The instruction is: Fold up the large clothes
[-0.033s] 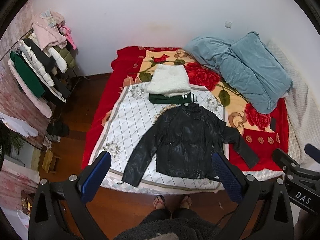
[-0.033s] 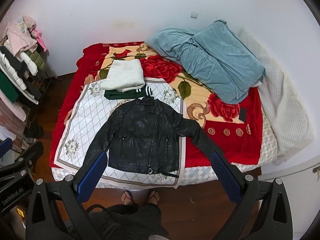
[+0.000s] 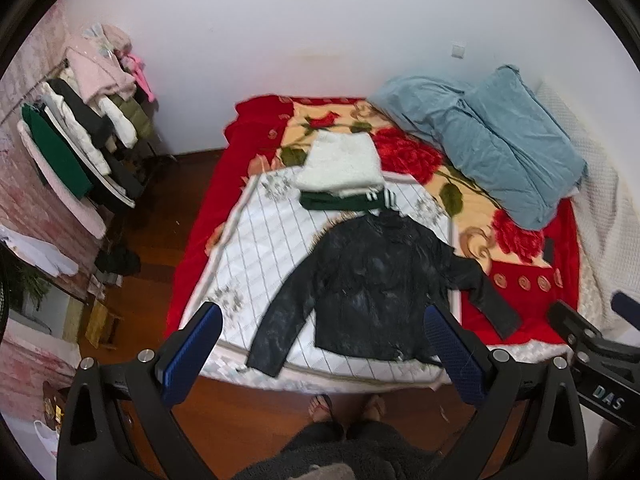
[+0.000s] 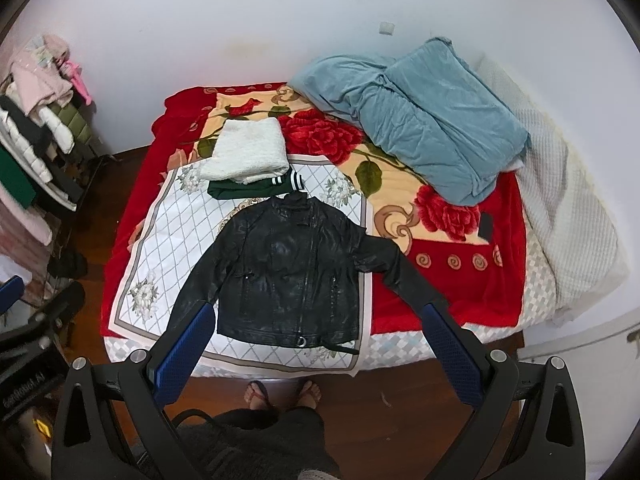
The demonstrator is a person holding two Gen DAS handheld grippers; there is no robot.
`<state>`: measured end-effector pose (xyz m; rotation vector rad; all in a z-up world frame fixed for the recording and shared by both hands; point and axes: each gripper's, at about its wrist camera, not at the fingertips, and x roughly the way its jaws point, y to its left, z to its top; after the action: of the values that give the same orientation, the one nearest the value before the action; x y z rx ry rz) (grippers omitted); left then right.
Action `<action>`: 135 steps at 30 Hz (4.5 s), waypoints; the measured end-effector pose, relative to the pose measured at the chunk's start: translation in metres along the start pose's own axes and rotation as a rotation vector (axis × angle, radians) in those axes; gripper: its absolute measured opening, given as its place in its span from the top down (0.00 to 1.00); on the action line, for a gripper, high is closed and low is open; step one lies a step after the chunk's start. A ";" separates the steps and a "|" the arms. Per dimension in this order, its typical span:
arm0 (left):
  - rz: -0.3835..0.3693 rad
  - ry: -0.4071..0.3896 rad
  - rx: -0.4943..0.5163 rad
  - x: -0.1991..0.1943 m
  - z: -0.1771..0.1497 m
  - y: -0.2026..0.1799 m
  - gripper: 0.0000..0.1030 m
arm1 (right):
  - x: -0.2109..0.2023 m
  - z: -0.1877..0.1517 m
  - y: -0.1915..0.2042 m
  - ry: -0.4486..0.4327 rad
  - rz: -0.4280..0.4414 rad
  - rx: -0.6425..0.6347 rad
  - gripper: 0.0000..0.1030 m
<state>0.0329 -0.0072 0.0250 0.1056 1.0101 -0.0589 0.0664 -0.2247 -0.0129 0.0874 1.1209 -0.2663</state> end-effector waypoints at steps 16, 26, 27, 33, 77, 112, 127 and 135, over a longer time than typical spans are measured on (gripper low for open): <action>0.153 0.046 0.058 0.220 0.018 -0.036 0.00 | 0.249 -0.055 -0.162 0.050 -0.035 0.610 0.41; 0.278 0.255 0.041 0.397 -0.013 -0.112 0.00 | 0.510 -0.174 -0.342 0.207 0.037 1.138 0.32; 0.280 0.277 0.039 0.412 -0.018 -0.118 0.00 | 0.531 -0.184 -0.354 0.221 0.042 1.182 0.32; 0.296 0.381 0.048 0.491 -0.049 -0.160 0.00 | 0.665 -0.242 -0.395 0.296 0.132 1.426 0.31; 0.209 0.397 0.122 0.563 -0.095 -0.188 0.00 | 0.575 -0.119 -0.363 -0.300 0.088 1.209 0.95; 0.287 0.546 -0.854 0.494 -0.234 0.189 0.00 | 0.672 0.012 0.099 0.267 0.515 0.190 0.38; -0.127 0.272 -1.832 0.535 -0.406 0.193 0.09 | 0.670 -0.009 0.140 0.393 0.588 0.048 0.38; 0.211 0.176 -1.624 0.510 -0.347 0.210 0.87 | 0.674 -0.017 0.135 0.376 0.490 0.006 0.38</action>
<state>0.0317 0.2415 -0.5775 -1.2771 0.9592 0.9677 0.3597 -0.2034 -0.6343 0.4243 1.4303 0.1939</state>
